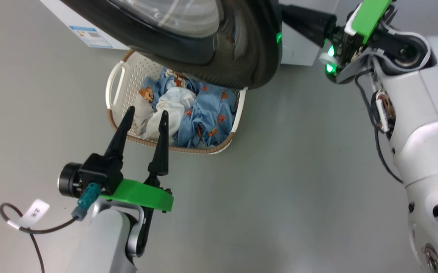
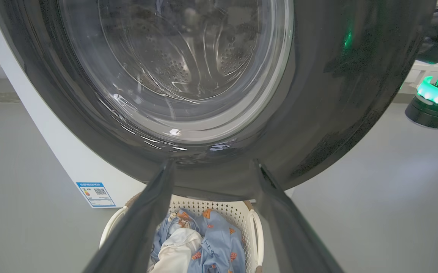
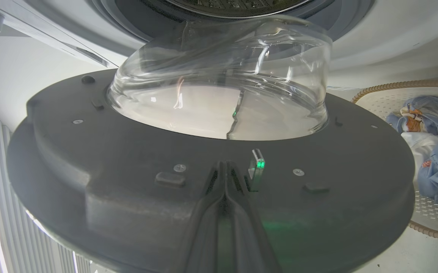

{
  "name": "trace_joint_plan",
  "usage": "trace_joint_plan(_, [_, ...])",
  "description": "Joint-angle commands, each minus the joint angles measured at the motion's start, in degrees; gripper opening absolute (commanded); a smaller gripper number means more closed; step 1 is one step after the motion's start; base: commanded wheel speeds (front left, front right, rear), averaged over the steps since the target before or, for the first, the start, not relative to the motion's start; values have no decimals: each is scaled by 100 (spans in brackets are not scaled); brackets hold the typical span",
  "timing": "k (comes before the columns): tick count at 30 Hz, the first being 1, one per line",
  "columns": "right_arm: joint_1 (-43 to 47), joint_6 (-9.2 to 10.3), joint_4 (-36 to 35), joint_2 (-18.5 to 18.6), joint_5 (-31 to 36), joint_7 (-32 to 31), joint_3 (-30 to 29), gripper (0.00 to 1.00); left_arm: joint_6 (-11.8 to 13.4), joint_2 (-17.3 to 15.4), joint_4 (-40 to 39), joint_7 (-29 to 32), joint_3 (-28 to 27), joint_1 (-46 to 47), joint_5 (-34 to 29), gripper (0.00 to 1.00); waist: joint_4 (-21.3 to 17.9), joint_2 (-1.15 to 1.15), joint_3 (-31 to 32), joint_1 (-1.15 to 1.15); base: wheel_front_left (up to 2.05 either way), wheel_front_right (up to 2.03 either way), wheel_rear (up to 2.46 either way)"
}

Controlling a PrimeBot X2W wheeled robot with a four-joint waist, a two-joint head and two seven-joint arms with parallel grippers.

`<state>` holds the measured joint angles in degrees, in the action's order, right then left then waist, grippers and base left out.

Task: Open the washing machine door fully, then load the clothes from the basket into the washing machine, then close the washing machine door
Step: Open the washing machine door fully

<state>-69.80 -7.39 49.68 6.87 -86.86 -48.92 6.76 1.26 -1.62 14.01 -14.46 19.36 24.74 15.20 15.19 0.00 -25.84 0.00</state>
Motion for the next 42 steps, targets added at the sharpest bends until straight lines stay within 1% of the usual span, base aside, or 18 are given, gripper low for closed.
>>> trace_joint_plan(1, [141,-10,-227,-246,-87,-52,81,0,-21,-126,-89,-54,-199,-96,-77,100,-7,0,116,0,0,0,0])
trace_joint_plan(16, [1113,-10,-638,-393,-448,-119,504,0,-105,-126,59,-54,-211,-458,-119,100,134,0,809,0,0,0,0])
trace_joint_plan(21, [1359,-10,-735,-397,-698,-79,825,0,-159,-126,122,-54,-209,-560,-153,100,194,0,987,0,0,0,0])
trace_joint_plan(34, [1788,-10,-866,-399,-1383,323,1710,0,-251,-126,210,-54,-121,-757,-198,100,345,0,1300,0,0,0,0])
trace_joint_plan(42, [1853,-10,-893,-399,-1693,498,2042,0,-248,-126,222,-54,-106,-805,-206,100,384,0,1350,0,0,0,0])
